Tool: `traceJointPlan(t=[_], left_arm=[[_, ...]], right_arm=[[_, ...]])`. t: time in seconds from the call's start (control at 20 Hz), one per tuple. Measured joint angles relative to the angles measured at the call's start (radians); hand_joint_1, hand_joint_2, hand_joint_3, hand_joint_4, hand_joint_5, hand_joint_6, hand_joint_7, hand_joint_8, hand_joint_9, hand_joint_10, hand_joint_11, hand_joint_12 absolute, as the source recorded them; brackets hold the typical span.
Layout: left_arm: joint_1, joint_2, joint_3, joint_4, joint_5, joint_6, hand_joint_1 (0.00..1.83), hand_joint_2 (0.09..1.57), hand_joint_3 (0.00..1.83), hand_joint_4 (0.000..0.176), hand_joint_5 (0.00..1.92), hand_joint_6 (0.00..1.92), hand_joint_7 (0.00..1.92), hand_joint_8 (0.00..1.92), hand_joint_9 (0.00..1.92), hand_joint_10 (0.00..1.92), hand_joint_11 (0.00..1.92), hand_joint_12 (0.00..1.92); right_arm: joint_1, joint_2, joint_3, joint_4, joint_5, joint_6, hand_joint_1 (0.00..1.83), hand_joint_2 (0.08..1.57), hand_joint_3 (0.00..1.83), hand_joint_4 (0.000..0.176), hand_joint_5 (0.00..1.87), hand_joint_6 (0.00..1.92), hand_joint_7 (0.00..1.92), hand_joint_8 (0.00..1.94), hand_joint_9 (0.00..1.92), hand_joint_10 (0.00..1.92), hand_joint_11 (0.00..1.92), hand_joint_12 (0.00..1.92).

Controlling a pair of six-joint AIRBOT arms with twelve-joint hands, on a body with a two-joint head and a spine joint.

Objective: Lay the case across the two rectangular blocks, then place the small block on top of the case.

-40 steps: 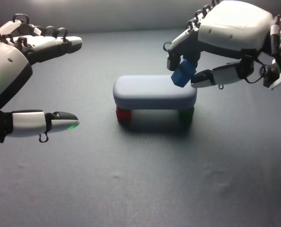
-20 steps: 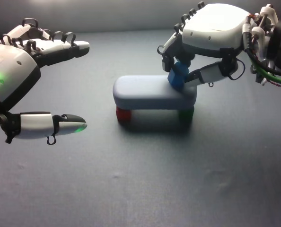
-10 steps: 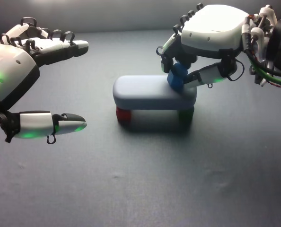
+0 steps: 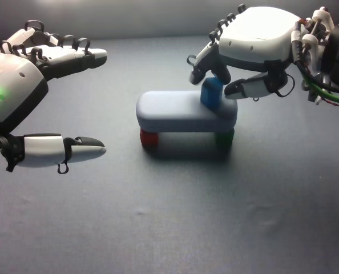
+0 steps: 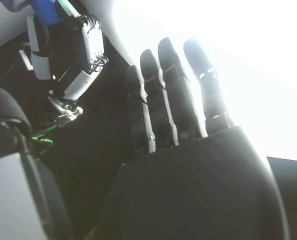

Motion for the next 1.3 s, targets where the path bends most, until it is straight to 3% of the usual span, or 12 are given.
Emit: traceJointPlan(t=[0.1, 0.4, 0.45, 0.5, 0.6, 0.65, 0.8, 0.85, 0.9, 1.15, 1.2, 1.3], left_arm=[[0.000, 0.000, 0.000, 0.000, 0.000, 0.000, 0.84, 0.86, 0.00, 0.000, 0.48, 0.00, 0.52, 0.00, 0.50, 0.00, 0.03, 1.05], [0.000, 0.000, 0.000, 0.000, 0.000, -0.002, 0.83, 0.86, 0.00, 0.000, 0.49, 0.00, 0.52, 0.00, 0.49, 0.00, 0.06, 1.00], [0.000, 0.000, 0.000, 0.000, 0.000, -0.002, 0.83, 0.86, 0.00, 0.000, 0.48, 0.00, 0.52, 0.00, 0.48, 0.00, 0.03, 1.03], [0.000, 0.000, 0.000, 0.000, 0.000, -0.002, 0.83, 0.86, 0.00, 0.000, 0.48, 0.00, 0.52, 0.00, 0.48, 0.00, 0.03, 1.03], [0.000, 0.000, 0.000, 0.000, -0.002, -0.003, 0.86, 0.85, 0.00, 0.000, 0.49, 0.00, 0.53, 0.01, 0.51, 0.01, 0.04, 1.05], [0.000, 0.000, 0.000, 0.000, -0.003, -0.003, 0.86, 0.85, 0.00, 0.000, 0.49, 0.00, 0.53, 0.01, 0.51, 0.01, 0.04, 1.05], [0.013, 0.013, -0.008, -0.007, -0.037, -0.005, 0.91, 0.84, 0.00, 0.000, 0.48, 0.00, 0.53, 0.00, 0.56, 0.01, 0.15, 1.00], [0.018, 0.021, -0.012, -0.008, -0.047, -0.005, 0.91, 0.84, 0.00, 0.000, 0.48, 0.00, 0.53, 0.00, 0.56, 0.01, 0.15, 1.00], [0.023, 0.026, -0.019, -0.018, -0.065, -0.005, 0.84, 0.87, 0.01, 0.000, 0.42, 0.00, 0.48, 0.00, 0.52, 0.00, 0.14, 1.00], [0.058, 0.035, -0.027, -0.035, -0.100, -0.011, 0.71, 0.95, 0.01, 0.000, 0.38, 0.00, 0.37, 0.00, 0.40, 0.00, 0.04, 1.22], [0.066, 0.035, -0.027, -0.035, -0.113, -0.023, 0.64, 0.98, 0.01, 0.000, 0.36, 0.00, 0.30, 0.00, 0.34, 0.00, 0.00, 1.29], [0.076, 0.035, -0.031, -0.042, -0.148, -0.037, 0.59, 1.00, 0.00, 0.007, 0.32, 0.00, 0.24, 0.00, 0.23, 0.00, 0.00, 1.23]], right_arm=[[0.000, 0.000, 0.000, -0.007, -0.005, 0.000, 1.16, 1.03, 0.00, 0.000, 0.73, 0.00, 0.85, 0.16, 0.79, 0.40, 0.50, 1.20], [0.000, 0.000, -0.002, -0.010, -0.008, 0.000, 1.09, 1.03, 0.00, 0.015, 0.49, 0.00, 0.60, 0.00, 0.62, 0.21, 0.27, 1.23], [0.000, 0.002, -0.008, -0.009, -0.010, 0.000, 0.97, 1.00, 0.00, 0.079, 0.23, 0.00, 0.31, 0.00, 0.40, 0.07, 0.05, 1.27], [0.000, 0.005, -0.015, -0.003, -0.010, 0.000, 0.97, 1.00, 0.00, 0.079, 0.23, 0.00, 0.31, 0.00, 0.40, 0.07, 0.05, 1.27], [0.000, 0.027, -0.040, 0.031, 0.014, 0.000, 0.84, 0.94, 0.00, 0.147, 0.01, 0.00, 0.04, 0.00, 0.15, 0.00, 0.00, 0.94], [0.000, 0.043, -0.053, 0.051, 0.036, -0.001, 0.84, 0.94, 0.00, 0.147, 0.01, 0.00, 0.04, 0.00, 0.15, 0.00, 0.00, 0.94], [-0.003, 0.156, -0.125, 0.124, 0.141, -0.020, 0.81, 0.96, 0.00, 0.149, 0.00, 0.00, 0.00, 0.00, 0.00, 0.00, 0.00, 0.11], [-0.015, 0.191, -0.145, 0.153, 0.177, -0.026, 0.81, 0.96, 0.00, 0.149, 0.00, 0.00, 0.00, 0.00, 0.00, 0.00, 0.00, 0.11], [-0.054, 0.230, -0.174, 0.203, 0.230, -0.042, 0.76, 0.95, 0.00, 0.174, 0.00, 0.00, 0.00, 0.00, 0.00, 0.00, 0.00, 0.00], [-0.327, 0.339, -0.300, 0.385, 0.462, -0.051, 0.80, 1.03, 0.01, 0.121, 0.00, 0.00, 0.00, 0.00, 0.00, 0.00, 0.00, 0.00], [-0.382, 0.350, -0.326, 0.442, 0.523, -0.054, 0.82, 1.04, 0.01, 0.057, 0.02, 0.01, 0.03, 0.01, 0.01, 0.00, 0.01, 0.00], [-0.485, 0.383, -0.367, 0.532, 0.659, -0.069, 0.81, 1.04, 0.00, 0.034, 0.04, 0.01, 0.02, 0.00, 0.00, 0.00, 0.01, 0.01]])
